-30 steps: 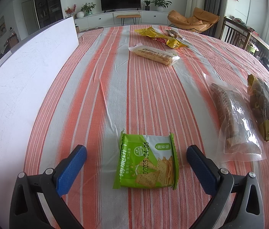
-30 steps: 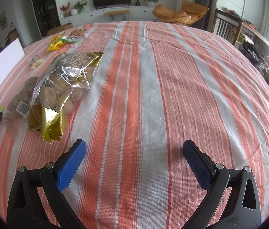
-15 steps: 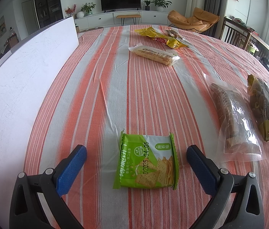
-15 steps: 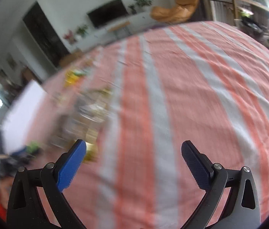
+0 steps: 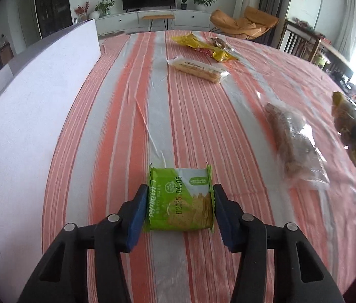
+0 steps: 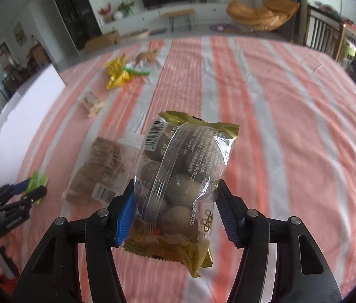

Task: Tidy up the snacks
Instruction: 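Grasp the clear nut bag with the right tool and lift it, then carry the nut bag into the box while the left tool drops the cracker packet in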

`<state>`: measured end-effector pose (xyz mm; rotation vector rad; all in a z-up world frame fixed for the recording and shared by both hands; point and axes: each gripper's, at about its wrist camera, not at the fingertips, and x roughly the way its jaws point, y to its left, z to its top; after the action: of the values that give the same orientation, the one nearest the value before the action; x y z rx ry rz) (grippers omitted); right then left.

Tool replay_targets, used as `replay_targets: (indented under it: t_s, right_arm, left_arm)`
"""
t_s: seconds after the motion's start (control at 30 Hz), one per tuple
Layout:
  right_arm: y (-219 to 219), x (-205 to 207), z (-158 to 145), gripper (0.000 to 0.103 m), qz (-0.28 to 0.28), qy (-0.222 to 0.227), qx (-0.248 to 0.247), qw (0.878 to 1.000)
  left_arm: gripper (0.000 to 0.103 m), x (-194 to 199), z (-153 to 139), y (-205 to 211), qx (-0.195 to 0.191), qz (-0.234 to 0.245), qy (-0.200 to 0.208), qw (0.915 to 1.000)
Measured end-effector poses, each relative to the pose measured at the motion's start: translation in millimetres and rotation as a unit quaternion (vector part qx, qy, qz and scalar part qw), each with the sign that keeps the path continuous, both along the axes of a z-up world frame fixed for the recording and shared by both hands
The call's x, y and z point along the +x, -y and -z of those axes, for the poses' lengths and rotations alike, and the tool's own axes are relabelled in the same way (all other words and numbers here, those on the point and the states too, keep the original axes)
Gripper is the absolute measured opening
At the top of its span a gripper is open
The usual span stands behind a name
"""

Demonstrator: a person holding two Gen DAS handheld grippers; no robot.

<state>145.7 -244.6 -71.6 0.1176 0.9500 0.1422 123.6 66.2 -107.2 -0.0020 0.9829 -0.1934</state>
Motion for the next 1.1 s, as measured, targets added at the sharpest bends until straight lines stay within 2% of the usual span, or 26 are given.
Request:
replay_targets:
  t_s: [0.1, 0.17, 0.27, 0.33, 0.43, 0.5, 0.6, 0.67, 0.73, 0.77, 0.8, 0.83, 0.93, 1.0, 1.03, 1.1]
  right_arm:
    - [12.9, -20.3, -13.8, 0.062, 0.001, 0.01, 0.028, 1.0]
    - [10.7, -27.4, -22.8, 0.062, -0.004, 0.01, 0.037, 0.999]
    - [-6.1, -29.5, -42.5, 0.062, -0.028, 0.016, 0.064, 0.997]
    - [-36.1, -27.5, -64.9, 0.062, -0.06, 0.03, 0.082, 0.994]
    - [-106.6, -20.9, -102.3, 0.062, -0.136, 0.053, 0.117, 0.982]
    - [-153.4, -16.7, -119.9, 0.062, -0.185, 0.059, 0.136, 0.971]
    - [-239.1, -7.6, -139.7, 0.063, -0.261, 0.055, 0.168, 0.949]
    - [-293.7, -3.3, -146.0, 0.063, -0.302, 0.057, 0.17, 0.936]
    - [-350.0, 5.6, -142.9, 0.071, -0.336, 0.045, 0.171, 0.925]
    - [-367.6, 10.0, -138.1, 0.083, -0.346, 0.031, 0.17, 0.922]
    - [-387.3, 16.3, -130.4, 0.096, -0.355, 0.008, 0.168, 0.92]
    - [-397.6, 19.6, -124.8, 0.096, -0.356, -0.004, 0.167, 0.919]
    - [-384.2, 14.5, -119.3, 0.096, -0.353, 0.022, 0.168, 0.92]
    - [-354.9, 6.9, -113.2, 0.096, -0.339, 0.053, 0.149, 0.927]
    - [-336.1, 4.7, -107.3, 0.096, -0.327, 0.068, 0.132, 0.933]
    - [-278.5, 1.0, -84.9, 0.097, -0.281, 0.098, 0.08, 0.951]
  left_arm:
    - [0.049, -15.1, -5.7, -11.9, -0.06, -0.018, 0.001, 0.998]
    - [0.049, -22.9, -14.9, -23.7, -0.111, -0.032, -0.001, 0.9934]
    - [0.049, -34.5, -51.5, -48.6, -0.17, -0.046, 0.023, 0.9841]
    - [0.05, -42.3, -83.5, -73.8, -0.187, -0.057, 0.054, 0.9793]
    - [0.05, -52.3, -122.5, -125.7, -0.167, -0.094, 0.091, 0.9773]
    - [0.05, -57.4, -135.7, -164.9, -0.137, -0.129, 0.1, 0.977]
    - [0.051, -63.3, -139.2, -218.6, -0.087, -0.19, 0.097, 0.9731]
    - [0.052, -65.2, -134.2, -253.7, -0.055, -0.229, 0.088, 0.9677]
    - [0.067, -64.4, -124.0, -277.7, -0.03, -0.264, 0.07, 0.9615]
    - [0.086, -65.2, -117.2, -290.7, -0.022, -0.287, 0.058, 0.9559]
    - [0.093, -66.7, -113.9, -294.7, -0.02, -0.298, 0.055, 0.9528]
    - [0.092, -71.5, -110.8, -298.5, -0.019, -0.309, 0.057, 0.9493]
    - [0.093, -91.1, -107.0, -292.6, -0.025, -0.319, 0.08, 0.944]
    - [0.093, -100.6, -108.2, -282.3, -0.035, -0.315, 0.095, 0.9436]
    - [0.093, -102.9, -110.4, -273.0, -0.048, -0.305, 0.102, 0.9456]
    - [0.093, -107.7, -116.4, -238.6, -0.087, -0.26, 0.117, 0.9547]
